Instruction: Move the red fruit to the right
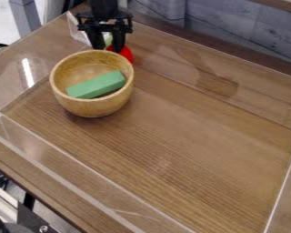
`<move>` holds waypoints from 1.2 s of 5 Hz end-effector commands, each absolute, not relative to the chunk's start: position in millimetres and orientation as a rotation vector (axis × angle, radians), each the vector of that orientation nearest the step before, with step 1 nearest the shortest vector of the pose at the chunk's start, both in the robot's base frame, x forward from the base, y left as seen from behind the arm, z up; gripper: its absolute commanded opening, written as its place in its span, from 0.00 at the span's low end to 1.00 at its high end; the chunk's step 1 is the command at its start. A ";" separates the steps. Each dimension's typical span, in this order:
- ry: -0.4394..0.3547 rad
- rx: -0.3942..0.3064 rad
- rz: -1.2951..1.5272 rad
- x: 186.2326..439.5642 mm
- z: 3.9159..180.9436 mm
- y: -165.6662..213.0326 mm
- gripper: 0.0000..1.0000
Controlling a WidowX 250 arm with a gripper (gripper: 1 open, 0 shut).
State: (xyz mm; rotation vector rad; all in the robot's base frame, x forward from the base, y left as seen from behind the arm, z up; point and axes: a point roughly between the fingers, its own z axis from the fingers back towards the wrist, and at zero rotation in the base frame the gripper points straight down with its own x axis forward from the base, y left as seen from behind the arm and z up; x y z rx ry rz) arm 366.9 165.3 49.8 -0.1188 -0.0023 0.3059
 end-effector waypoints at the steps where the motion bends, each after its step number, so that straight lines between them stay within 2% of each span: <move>1: -0.033 -0.115 0.287 371.8 60.9 161.3 0.00; 2: -0.037 -0.120 0.290 371.1 61.7 161.9 0.00; 3: -0.039 -0.130 0.291 370.5 63.3 160.9 1.00; 4: -0.039 -0.142 0.292 370.2 65.3 160.0 1.00; 5: -0.040 -0.142 0.293 369.9 63.7 160.4 0.00; 6: -0.041 -0.141 0.294 369.6 62.4 161.1 0.00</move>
